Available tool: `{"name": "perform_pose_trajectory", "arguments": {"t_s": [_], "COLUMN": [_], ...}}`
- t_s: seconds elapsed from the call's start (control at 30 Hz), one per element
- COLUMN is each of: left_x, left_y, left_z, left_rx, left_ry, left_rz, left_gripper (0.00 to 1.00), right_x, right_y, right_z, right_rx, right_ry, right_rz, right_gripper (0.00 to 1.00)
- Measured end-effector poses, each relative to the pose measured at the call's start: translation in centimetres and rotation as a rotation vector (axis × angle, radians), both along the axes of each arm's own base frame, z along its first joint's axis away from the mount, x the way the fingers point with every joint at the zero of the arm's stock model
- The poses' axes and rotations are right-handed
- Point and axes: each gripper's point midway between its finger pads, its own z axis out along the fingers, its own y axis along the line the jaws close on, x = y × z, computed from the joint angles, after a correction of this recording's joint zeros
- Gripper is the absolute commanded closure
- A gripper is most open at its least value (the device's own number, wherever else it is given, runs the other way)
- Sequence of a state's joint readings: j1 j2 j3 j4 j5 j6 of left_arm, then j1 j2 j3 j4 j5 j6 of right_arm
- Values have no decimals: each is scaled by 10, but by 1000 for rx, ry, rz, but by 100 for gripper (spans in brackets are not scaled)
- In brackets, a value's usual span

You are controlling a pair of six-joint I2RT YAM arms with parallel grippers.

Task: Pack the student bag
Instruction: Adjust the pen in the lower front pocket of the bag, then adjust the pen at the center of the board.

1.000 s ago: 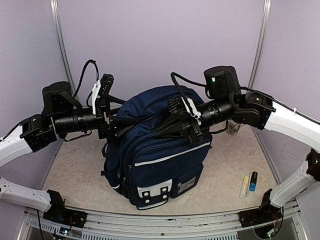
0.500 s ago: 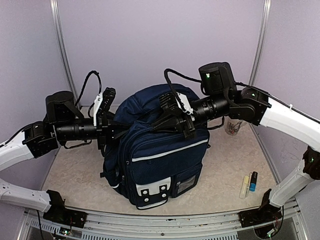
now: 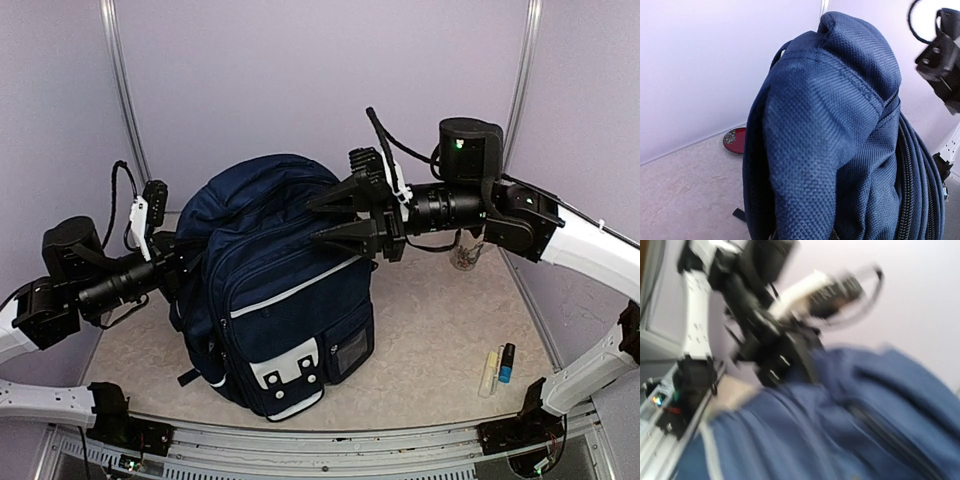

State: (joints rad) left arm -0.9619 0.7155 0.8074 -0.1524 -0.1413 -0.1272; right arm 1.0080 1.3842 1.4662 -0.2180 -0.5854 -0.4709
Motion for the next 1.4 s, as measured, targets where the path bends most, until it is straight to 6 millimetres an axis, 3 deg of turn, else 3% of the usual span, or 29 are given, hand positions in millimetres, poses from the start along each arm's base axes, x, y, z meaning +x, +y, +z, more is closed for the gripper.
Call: {"name": "perform_pose_trajectory", "arguments": {"t_s": [0.13, 0.2, 0.47, 0.53, 0.77, 1.0, 1.23, 1.4], "left_x": [-5, -12, -46, -49, -40, -28, -21, -17], "left_y": [-2, -11, -70, -78, -78, -63, -47, -47], "left_z": [2, 4, 10, 10, 14, 15, 12, 9], "left_rx": [-30, -37, -3, 4, 15, 28, 65, 90], "left_ry": [17, 15, -64, -79, -110, -114, -112, -121], "left_rz": [31, 27, 12, 21, 79, 149, 212, 224], "left_gripper": [100, 100, 100, 100, 100, 100, 100, 100], "right_x": [-45, -59, -91, -91, -67, 5, 46, 79], "right_y": [12, 23, 59, 59, 51, 31, 35, 34], "right_z": [9, 2, -92, -93, -98, -91, -87, -86], "right_rx": [64, 67, -102, -107, -142, -118, -105, -124], "right_ry": [-100, -169, -597, -673, -790, -722, -672, -612], "right_rz": [35, 20, -87, -124, -256, -371, -375, -400], "right_gripper": [57, 53, 42, 41, 42, 41, 41, 41]}}
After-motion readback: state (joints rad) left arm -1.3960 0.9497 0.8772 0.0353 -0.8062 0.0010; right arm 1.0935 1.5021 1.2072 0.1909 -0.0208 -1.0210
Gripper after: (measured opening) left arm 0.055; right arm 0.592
